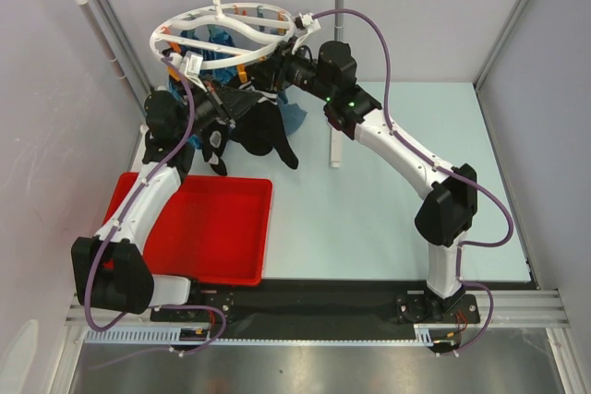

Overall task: Clip the socks to the hanger
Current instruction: Clamp the sock onto the hanger.

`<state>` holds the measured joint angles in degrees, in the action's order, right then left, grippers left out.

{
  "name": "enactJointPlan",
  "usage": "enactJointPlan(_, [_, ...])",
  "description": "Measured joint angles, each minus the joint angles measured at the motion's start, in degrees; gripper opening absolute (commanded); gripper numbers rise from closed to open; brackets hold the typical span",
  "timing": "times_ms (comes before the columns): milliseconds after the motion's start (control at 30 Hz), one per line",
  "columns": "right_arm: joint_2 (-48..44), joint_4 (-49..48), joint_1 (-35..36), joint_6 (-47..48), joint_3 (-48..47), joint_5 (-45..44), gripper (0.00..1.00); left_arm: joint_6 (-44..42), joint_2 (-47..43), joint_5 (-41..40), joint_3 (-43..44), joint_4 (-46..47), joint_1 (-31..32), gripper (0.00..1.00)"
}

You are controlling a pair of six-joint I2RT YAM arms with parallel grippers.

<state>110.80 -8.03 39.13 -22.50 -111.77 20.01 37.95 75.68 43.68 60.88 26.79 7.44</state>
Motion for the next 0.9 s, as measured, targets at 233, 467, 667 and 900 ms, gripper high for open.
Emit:
enactJointPlan(233, [-0.15, -0.02, 0.02, 0.0, 0.0, 0.0, 0.0, 0.42, 0.0, -0.48, -0.04, 0.42, 0.0, 0.0])
enactJointPlan(467, [-0.15, -0.02, 0.02, 0.0, 0.0, 0.0, 0.0, 1.14, -0.26, -1.31, -0.04, 1.22, -0.02, 0.0])
enactJointPlan(667, [-0.15, -0.07, 0.02, -0.04, 0.0, 0.0, 0.0, 1.16, -0.7, -1.42, -0.04, 1.42, -0.02, 0.0])
enactJointPlan(900, [-0.15, -0.09, 0.04, -0.04, 0.02, 0.0, 0.08, 1.31, -0.7, -1.42, -0.04, 1.42, -0.02, 0.0])
